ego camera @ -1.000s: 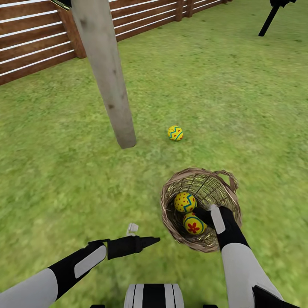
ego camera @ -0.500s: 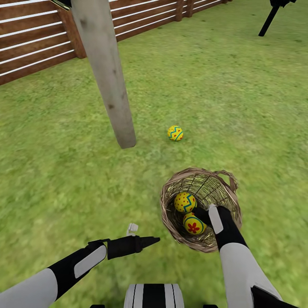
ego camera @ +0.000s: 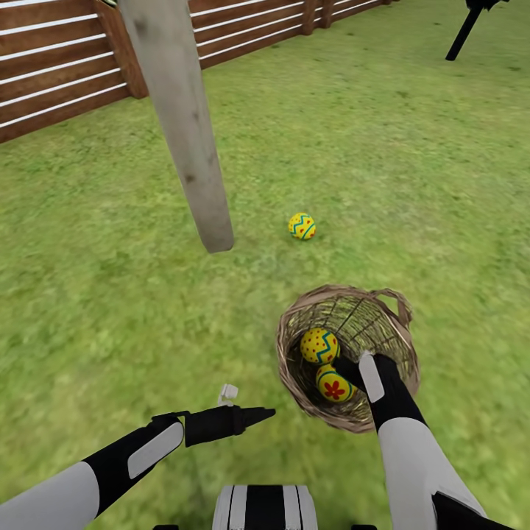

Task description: Take the three Easter eggs out of the wicker basket on the lawn in the garden, then place them on the lawn next to a single tree (choose any tree) so that all three eggs are next to the same tree and none are left in the basket.

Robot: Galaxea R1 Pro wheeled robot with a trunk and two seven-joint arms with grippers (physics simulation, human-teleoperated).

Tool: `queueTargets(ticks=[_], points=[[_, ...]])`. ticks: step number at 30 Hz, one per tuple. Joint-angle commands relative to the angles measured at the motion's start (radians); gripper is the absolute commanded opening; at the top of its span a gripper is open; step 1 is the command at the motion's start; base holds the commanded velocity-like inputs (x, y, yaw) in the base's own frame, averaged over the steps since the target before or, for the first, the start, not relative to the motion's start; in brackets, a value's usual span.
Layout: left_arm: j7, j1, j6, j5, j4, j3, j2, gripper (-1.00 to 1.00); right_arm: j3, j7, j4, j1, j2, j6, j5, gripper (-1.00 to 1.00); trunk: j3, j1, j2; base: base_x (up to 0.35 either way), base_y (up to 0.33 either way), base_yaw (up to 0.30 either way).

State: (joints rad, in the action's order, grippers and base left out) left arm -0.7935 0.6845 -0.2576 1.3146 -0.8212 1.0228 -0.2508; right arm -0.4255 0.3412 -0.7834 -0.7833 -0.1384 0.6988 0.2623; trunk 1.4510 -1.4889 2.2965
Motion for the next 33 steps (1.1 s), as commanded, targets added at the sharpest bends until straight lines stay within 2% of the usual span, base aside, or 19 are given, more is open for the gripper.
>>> queueTargets(ticks=[1, 10, 26, 33], points=[[-0.001, 0.001, -0.008, 0.011, -0.001, 0.003, -0.001, 1.0, -0.003, 0.013, -0.002, -0.001, -0.002, 0.002, 0.012, 1.0, 0.004, -0.004, 0.008, 0.0, 0.0, 0.0], [-0.001, 0.001, -0.008, 0.011, -0.001, 0.003, -0.001, 1.0, -0.002, 0.015, -0.005, -0.001, -0.004, 0.005, 0.014, 1.0, 0.035, -0.038, 0.071, 0.0, 0.0, 0.0], [-0.001, 0.001, -0.008, 0.011, -0.001, 0.003, 0.0, 1.0, -0.002, 0.012, -0.01, -0.001, -0.004, 0.008, 0.015, 1.0, 0.045, -0.038, 0.071, 0.0, 0.0, 0.0], [-0.001, 0.001, -0.008, 0.011, -0.001, 0.003, 0.001, 1.0, -0.002, 0.009, -0.01, -0.001, -0.008, 0.01, 0.015, 1.0, 0.07, -0.065, 0.12, 0.0, 0.0, 0.0]])
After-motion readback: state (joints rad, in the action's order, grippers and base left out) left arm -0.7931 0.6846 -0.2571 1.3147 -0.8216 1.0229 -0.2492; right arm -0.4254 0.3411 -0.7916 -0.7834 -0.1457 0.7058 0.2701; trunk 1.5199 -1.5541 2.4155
